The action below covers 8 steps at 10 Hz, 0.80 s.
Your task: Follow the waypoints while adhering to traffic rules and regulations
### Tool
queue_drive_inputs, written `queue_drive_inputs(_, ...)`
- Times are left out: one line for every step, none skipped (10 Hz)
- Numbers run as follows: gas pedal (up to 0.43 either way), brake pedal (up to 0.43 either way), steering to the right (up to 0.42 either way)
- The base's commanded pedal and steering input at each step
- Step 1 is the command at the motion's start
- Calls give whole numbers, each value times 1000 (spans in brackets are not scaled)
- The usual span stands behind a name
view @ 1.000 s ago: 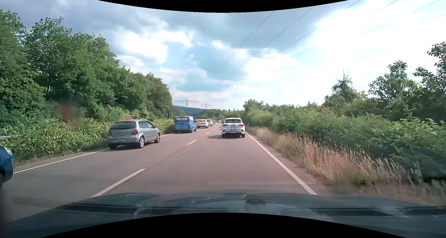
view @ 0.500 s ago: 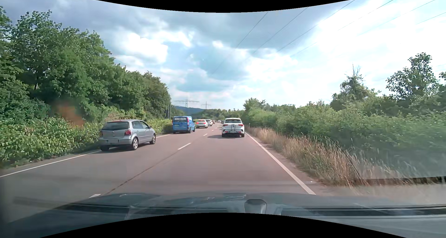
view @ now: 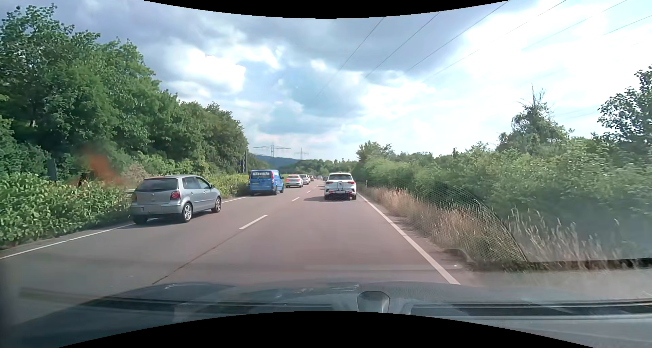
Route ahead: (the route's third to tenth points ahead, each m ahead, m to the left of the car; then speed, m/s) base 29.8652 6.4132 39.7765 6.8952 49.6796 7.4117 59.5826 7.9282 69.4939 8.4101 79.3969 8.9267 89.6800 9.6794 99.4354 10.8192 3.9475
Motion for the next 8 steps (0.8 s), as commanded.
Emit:
queue_drive_inputs(79,0,-2)
queue_drive_inputs(110,0,-1)
queue_drive_inputs(110,0,-3)
queue_drive_inputs(110,0,-3)
queue_drive_inputs(118,0,-3)
queue_drive_inputs(118,0,-3)
queue_drive_inputs(118,0,-3)
queue_drive_inputs(118,0,-4)
